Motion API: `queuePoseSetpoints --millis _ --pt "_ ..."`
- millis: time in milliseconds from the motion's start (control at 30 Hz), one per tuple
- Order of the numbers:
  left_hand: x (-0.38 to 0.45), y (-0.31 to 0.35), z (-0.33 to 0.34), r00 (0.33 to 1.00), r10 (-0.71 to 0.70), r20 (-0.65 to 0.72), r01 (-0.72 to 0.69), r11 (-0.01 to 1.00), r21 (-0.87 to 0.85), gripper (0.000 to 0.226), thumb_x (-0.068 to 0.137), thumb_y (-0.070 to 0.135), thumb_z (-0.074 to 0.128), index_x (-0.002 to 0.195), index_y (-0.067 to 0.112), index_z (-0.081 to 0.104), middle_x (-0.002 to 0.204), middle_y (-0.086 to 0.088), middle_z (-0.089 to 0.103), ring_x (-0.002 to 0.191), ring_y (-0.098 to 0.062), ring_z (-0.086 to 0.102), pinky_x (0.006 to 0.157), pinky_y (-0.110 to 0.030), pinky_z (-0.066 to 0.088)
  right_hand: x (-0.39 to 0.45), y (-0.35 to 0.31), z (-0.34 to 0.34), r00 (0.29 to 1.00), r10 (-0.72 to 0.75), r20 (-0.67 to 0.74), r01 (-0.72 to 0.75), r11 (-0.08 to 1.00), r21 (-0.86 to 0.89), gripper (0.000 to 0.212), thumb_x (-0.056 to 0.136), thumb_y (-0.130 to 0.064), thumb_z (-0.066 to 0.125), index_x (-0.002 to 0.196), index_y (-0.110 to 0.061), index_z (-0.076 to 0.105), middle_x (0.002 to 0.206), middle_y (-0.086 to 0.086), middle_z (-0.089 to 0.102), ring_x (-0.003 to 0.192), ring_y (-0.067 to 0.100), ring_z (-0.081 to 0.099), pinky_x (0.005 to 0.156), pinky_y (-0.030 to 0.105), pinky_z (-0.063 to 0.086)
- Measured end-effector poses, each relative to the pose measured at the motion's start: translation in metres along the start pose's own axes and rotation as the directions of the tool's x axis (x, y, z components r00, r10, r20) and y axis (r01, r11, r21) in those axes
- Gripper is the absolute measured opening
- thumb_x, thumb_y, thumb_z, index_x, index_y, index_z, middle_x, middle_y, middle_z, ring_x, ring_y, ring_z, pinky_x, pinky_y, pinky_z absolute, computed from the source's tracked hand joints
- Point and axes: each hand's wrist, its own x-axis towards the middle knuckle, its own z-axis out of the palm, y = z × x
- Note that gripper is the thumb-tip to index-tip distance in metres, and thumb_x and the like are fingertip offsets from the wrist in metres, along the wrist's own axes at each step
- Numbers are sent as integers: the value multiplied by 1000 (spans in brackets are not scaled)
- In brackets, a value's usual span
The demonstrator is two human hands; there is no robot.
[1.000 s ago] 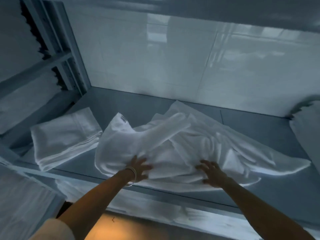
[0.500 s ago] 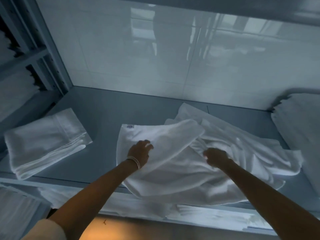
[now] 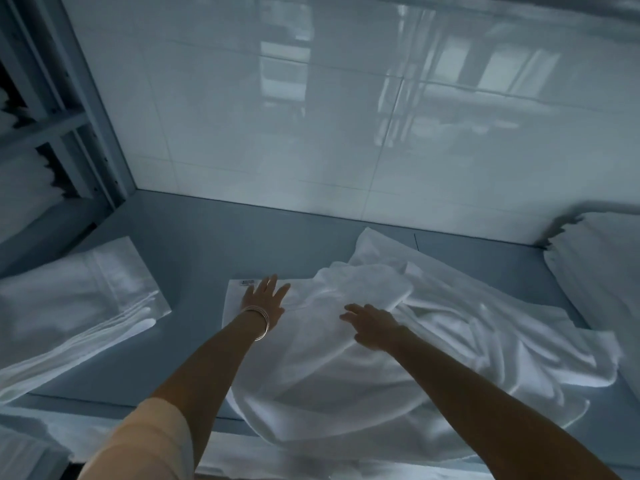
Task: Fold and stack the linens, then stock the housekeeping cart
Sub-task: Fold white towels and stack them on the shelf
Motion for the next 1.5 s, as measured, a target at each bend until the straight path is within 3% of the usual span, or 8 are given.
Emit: queuePoseSetpoints --millis 200,400,600,733,967,1033,1133,1500 --pt "26 -14 10 973 -169 160 202 955 -219 78 89 45 54 149 38 5 155 -2 14 143 -29 10 110 -56 17 -2 10 16 987 -34 155 17 994 110 54 95 -15 48 146 -21 32 154 1 26 138 27 32 113 39 29" --pt "-13 0 -12 979 141 -150 -129 988 84 47 82 14 62 121 38 58 117 -5 61 100 -24 61 88 -39 43 9 -4 -19 999 14 -43 -12 999 45 62 96 -3 36 150 -25 17 144 6 38 124 28 47 98 41 41" --pt "-70 -40 -25 664 343 -664 -174 935 308 31 71 0 48 86 26 58 73 -2 50 58 -21 47 54 -31 36 49 -25 -66 977 -23 -210 45 994 98 89 87 -1 51 149 -40 0 157 2 18 112 31 58 82 40 50" --pt "-117 -89 -29 524 272 -807 -28 952 303 28 78 0 53 78 26 64 69 0 54 60 -19 45 58 -31 30 78 -48 -91 989 -9 148 -26 972 232 36 84 -4 59 119 -14 58 120 13 63 70 15 70 55 23 54" --pt "-168 -149 -7 722 -218 -657 411 899 153 38 85 0 38 92 15 72 85 -6 57 77 -24 42 67 -33 34 134 -163 -171 820 -56 -570 338 850 403 26 87 5 51 112 2 55 124 26 47 110 39 52 86 38 41" --pt "-176 -154 -4 778 -456 -433 553 824 124 48 85 4 30 119 12 63 109 -9 61 101 -29 50 87 -40 43 136 -198 -177 892 -222 -395 397 803 446 60 91 2 50 145 -9 26 151 24 11 130 38 37 99 38 37" --pt "-179 -156 20 797 -603 -35 601 786 142 53 99 15 20 151 11 6 158 -12 7 144 -38 3 113 -58 0 141 -216 -147 944 -320 -81 329 883 335 81 93 -1 48 150 -33 0 156 9 -19 144 34 13 110 43 31" --pt "-145 -57 48 984 -112 138 104 993 62 57 102 38 22 151 24 -2 159 -2 -7 146 -29 -6 113 -57 -5 34 -72 1 953 -196 231 207 978 -22 55 97 -24 46 147 -34 25 158 -2 5 145 28 2 113 56 13"
